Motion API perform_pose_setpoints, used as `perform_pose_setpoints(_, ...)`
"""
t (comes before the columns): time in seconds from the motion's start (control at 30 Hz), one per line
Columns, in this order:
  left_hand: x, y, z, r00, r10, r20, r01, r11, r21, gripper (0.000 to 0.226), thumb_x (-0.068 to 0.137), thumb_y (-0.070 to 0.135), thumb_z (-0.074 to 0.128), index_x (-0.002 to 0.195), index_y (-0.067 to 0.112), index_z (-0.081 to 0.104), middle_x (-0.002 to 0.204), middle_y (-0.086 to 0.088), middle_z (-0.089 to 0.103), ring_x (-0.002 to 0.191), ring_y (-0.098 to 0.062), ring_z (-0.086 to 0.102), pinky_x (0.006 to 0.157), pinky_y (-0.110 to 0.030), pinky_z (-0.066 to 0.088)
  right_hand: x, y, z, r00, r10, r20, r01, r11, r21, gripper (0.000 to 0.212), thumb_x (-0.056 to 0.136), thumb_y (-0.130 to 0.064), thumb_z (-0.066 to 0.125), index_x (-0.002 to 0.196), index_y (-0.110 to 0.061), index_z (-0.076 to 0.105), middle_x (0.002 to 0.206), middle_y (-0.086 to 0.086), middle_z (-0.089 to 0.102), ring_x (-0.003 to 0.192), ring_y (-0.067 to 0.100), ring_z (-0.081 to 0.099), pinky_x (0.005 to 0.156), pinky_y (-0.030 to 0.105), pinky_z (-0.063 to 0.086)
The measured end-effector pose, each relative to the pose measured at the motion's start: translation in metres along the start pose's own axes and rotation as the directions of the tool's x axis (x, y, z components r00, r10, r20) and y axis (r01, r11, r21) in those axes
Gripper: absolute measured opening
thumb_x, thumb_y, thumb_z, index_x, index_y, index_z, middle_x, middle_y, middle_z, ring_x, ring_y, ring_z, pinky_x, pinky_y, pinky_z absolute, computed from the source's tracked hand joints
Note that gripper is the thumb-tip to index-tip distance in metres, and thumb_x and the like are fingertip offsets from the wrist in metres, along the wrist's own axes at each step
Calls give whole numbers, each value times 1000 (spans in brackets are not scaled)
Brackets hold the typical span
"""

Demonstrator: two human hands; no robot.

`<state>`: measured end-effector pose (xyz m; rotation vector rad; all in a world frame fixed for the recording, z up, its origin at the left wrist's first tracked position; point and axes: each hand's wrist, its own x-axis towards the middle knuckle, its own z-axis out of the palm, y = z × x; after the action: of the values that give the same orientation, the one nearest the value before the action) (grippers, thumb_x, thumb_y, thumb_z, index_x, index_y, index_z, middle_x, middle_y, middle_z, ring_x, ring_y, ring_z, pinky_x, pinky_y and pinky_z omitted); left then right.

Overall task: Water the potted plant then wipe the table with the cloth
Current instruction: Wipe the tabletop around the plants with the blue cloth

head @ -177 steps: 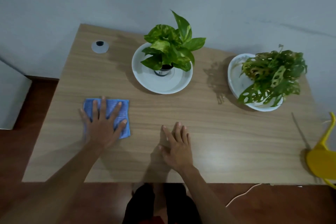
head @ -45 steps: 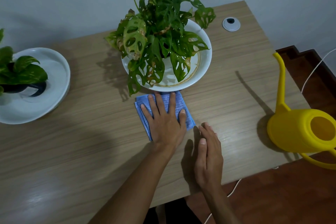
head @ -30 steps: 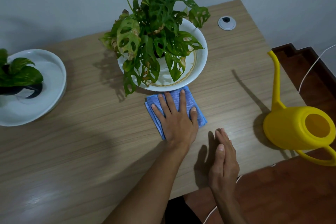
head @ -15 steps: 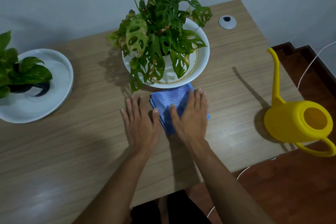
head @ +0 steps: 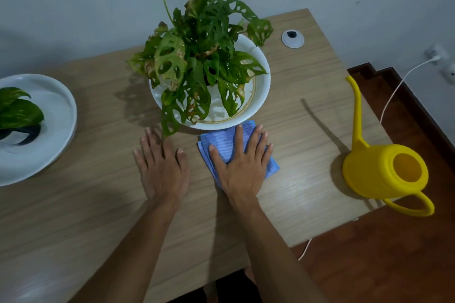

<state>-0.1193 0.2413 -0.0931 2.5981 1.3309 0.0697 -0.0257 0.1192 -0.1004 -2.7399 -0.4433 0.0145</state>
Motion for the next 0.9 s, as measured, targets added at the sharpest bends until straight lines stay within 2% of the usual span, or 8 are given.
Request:
perform_pose_setpoints(0.13,4,8,-2,999,-39,-32,38,998,-45,58,102,30,40,152,1,33,164,-25,18,154,-37,10,125,-56,3,10,16,-8,999,37,1,-37,999,-39,86,88,-81,31,156,-29,23,164,16,10,152,31,3,122,48,3)
perform_pose_setpoints(0.27,19,12,-6,997,-46,-65,43,998,-54,67,94,38,31,144,-6,42,156,-31,29,152,-41,13,125,-55,4,22,32,-18,996,86,8,-86,994,-73,86,87,-81,30,156,-30,23,164,16,7,152,32,2,122,49,1)
perform_pose_setpoints(0.5,42,11,-1,993,-110,-45,107,992,-65,80,91,47,22,157,2,23,164,-23,17,155,-32,4,126,-46,-5,49,52,-28,984,179,12,-177,978,-114,87,87,-80,29,157,-29,16,164,17,4,151,33,0,122,49,-1)
perform_pose_setpoints(0.77,42,11,7,988,-108,-114,99,992,-81,76,93,41,35,156,2,18,163,-22,19,153,-36,11,125,-54,4,89,73,-36,972,233,37,-223,959,-175,87,88,-80,22,158,-30,7,165,16,-3,151,32,-6,121,48,-4)
perform_pose_setpoints(0.9,43,10,10,986,-94,-140,83,993,-82,76,93,39,35,156,1,20,162,-24,20,152,-39,14,124,-57,7,113,78,-37,961,276,19,-270,952,-141,88,88,-81,22,157,-30,8,164,17,-3,151,32,-5,121,50,-4)
